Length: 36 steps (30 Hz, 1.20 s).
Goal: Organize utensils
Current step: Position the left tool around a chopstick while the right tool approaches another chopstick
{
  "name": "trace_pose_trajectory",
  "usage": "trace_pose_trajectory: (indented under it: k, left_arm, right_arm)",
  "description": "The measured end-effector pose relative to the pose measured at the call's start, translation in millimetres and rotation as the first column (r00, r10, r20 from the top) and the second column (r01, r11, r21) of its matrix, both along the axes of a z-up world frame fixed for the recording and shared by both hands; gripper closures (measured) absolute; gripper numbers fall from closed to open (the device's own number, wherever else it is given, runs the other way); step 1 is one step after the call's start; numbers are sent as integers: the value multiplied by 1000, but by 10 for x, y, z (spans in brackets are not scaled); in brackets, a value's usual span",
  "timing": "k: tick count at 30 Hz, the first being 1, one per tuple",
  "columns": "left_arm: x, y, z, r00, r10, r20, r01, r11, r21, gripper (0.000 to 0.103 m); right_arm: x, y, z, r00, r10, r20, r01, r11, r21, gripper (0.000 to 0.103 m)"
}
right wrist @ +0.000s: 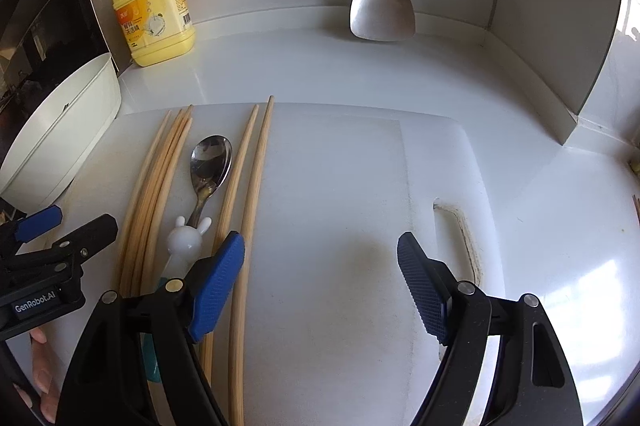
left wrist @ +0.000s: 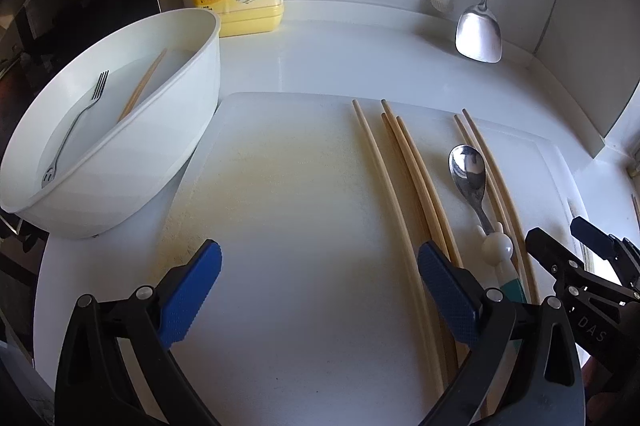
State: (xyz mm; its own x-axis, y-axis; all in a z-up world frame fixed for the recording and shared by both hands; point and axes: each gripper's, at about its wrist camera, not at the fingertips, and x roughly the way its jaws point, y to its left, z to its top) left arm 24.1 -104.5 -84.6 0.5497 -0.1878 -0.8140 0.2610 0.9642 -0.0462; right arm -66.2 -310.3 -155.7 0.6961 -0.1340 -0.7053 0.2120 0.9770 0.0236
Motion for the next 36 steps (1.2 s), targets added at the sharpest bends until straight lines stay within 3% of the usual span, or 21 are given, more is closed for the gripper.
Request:
trace_pose_trajectory:
  k: [17,19,22,27,32,36]
  left_arm:
    - [69,-87,-104,999,14,-41,-13,1000,15,5]
    - [74,-153,-109,1000,20,-21,-19,998,61,5]
    - [98,-151,-107,1000,22,-20,-21,998,65,5]
    - [99,44,-98,997,76,-16,-74,994,81,5]
    - [174,92,-113,992,117,-46,-115,992,41,5]
    - [189,-31,-103,996,83,-13,-82,995,62,5]
  right_arm:
    - [48,28,-40,1000,5,-28,-6,999,-42,28]
    - [66,35,-40,1000,4,-29,-6,999,-46,28]
    - [74,27,-40,999,9,-32,-11,999,-47,28]
    - [26,-59,-39,999,-19,-31,17,998,-62,28]
    - [70,-38,-40,1000,-1,-31,-1,998,-62,28]
    - [174,-21,-56,998,13,-58,-15,999,-45,12]
